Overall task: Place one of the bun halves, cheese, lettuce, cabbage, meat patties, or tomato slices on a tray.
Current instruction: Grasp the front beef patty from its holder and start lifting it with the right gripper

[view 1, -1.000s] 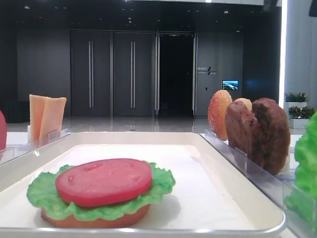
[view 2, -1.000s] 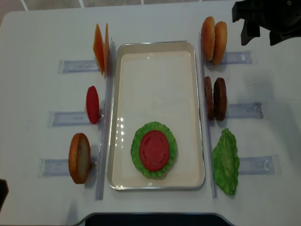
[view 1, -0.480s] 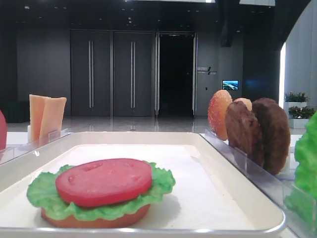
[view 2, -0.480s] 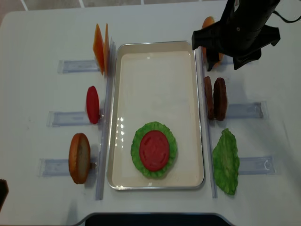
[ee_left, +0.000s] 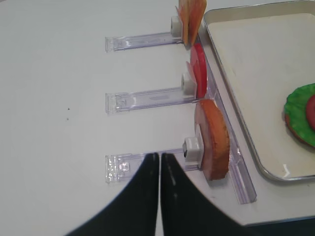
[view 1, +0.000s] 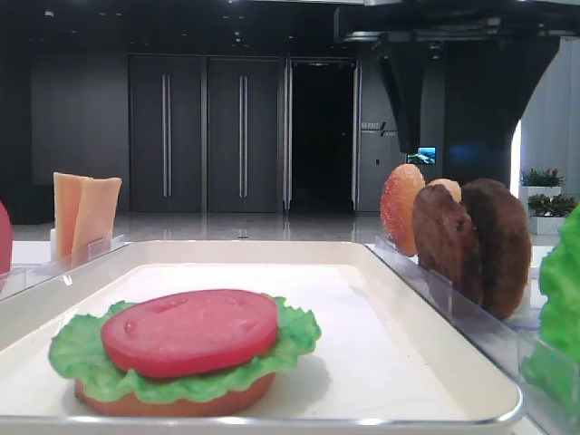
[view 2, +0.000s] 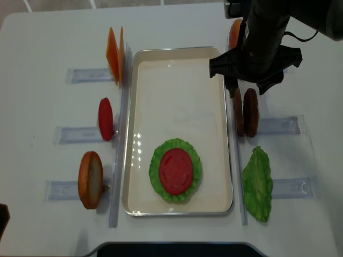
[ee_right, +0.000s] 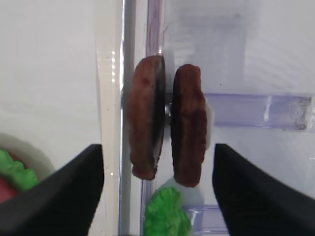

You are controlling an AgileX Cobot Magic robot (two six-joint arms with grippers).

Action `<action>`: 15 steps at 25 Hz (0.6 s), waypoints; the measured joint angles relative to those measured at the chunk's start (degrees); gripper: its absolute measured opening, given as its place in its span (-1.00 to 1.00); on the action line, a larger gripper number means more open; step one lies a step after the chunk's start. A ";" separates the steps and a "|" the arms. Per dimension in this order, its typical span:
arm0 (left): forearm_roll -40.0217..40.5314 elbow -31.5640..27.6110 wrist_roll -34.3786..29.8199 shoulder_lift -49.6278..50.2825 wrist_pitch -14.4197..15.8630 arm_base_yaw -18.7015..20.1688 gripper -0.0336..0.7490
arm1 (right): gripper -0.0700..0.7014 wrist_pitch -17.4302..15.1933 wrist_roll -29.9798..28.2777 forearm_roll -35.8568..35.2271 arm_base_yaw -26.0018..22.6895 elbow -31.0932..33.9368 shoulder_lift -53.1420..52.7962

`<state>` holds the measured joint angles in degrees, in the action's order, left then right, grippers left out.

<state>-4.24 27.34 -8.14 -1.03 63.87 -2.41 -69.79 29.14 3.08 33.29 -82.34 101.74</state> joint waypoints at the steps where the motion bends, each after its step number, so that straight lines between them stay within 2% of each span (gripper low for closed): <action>1: 0.00 0.00 0.00 0.00 0.00 0.00 -0.91 | 0.42 0.00 0.09 0.06 0.00 -0.01 0.40; 15: 0.00 0.00 0.00 0.00 0.00 0.00 -0.91 | 0.42 1.34 1.25 -3.08 0.00 -1.19 2.24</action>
<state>-4.24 27.34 -8.14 -1.03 63.87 -2.41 -68.45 30.39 0.00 33.29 -83.53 103.98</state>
